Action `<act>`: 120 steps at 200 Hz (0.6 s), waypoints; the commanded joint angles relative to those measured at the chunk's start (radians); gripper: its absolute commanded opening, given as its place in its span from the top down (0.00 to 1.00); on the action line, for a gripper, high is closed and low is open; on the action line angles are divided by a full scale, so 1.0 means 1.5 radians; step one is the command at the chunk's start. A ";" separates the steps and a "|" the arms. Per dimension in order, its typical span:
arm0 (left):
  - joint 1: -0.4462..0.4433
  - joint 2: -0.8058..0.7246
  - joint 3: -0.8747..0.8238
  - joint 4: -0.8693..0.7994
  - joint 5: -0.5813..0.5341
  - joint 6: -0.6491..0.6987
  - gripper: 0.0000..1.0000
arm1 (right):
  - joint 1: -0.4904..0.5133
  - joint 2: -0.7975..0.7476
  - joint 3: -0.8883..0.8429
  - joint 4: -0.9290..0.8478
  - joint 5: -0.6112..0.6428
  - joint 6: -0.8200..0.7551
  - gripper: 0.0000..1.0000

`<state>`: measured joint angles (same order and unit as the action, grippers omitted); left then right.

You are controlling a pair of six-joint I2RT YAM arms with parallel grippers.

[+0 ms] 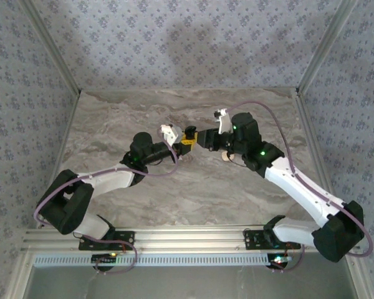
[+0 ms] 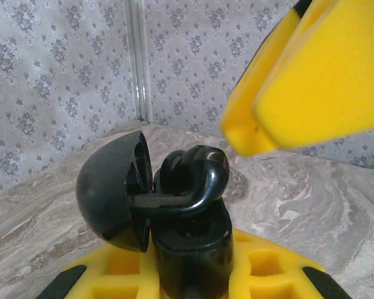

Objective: Insert the wireless bluetooth earbuds into the charging case

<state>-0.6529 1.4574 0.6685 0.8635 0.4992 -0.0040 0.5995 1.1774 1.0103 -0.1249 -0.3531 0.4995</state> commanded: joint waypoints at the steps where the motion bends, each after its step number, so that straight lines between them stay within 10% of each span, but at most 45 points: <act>1: 0.000 -0.025 0.013 0.003 0.030 0.016 0.86 | -0.004 -0.018 0.038 -0.015 -0.012 -0.033 0.67; 120: 0.000 -0.031 0.013 0.002 0.037 0.015 0.86 | 0.004 0.039 0.065 -0.027 -0.053 -0.021 0.81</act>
<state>-0.6529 1.4471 0.6685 0.8555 0.5316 0.0082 0.5980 1.2251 1.0801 -0.1551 -0.4088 0.4744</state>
